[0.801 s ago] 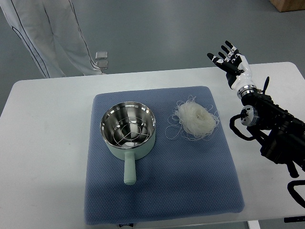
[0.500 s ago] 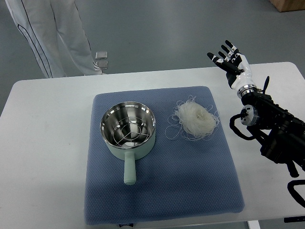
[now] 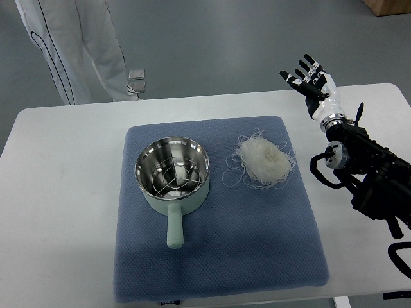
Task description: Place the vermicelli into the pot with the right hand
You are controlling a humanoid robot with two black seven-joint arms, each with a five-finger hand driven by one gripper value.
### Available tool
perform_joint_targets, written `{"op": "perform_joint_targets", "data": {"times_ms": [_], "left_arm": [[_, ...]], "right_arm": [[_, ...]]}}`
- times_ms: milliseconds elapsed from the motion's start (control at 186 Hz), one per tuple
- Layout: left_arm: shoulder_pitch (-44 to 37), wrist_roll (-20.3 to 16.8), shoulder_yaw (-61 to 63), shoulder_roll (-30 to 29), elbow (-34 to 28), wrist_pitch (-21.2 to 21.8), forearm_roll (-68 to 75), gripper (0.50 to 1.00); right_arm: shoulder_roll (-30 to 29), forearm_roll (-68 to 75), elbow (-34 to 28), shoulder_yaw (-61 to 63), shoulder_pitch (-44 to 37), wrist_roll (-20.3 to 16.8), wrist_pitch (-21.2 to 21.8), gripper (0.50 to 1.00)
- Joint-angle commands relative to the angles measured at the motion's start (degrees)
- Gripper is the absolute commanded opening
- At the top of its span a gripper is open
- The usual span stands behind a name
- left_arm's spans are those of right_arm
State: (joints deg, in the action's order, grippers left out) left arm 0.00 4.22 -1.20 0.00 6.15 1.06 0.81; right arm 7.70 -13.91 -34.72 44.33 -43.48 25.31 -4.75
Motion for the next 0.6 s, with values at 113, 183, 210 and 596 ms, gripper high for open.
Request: {"op": "perform_joint_targets", "data": {"times_ms": [113,183,210,596], "left_arm": [[0.0,0.0,-0.03,0.0,0.0,-0.01,-0.02,1.0],[0.0,0.0,-0.03,0.0,0.0,-0.01,-0.02,1.0],[0.0,0.0,-0.03,0.0,0.0,-0.01,-0.02,1.0],[0.35,0.0,-0.03,0.0,0.0,-0.01,-0.02,1.0]], "right_arm": [[0.03,-0.07,0.0,-0.03,-0.11,0.0,-0.18,0.921],[0.03,-0.33,0.17,0.06,-0.38,0.0,-0.18,0.921],[0.03,-0.33,0.17,0.06,-0.38,0.0,-0.18,0.921],[0.56,-0.77,-0.35,-0.2,-0.38,-0.09,0.0,0.921]]}}
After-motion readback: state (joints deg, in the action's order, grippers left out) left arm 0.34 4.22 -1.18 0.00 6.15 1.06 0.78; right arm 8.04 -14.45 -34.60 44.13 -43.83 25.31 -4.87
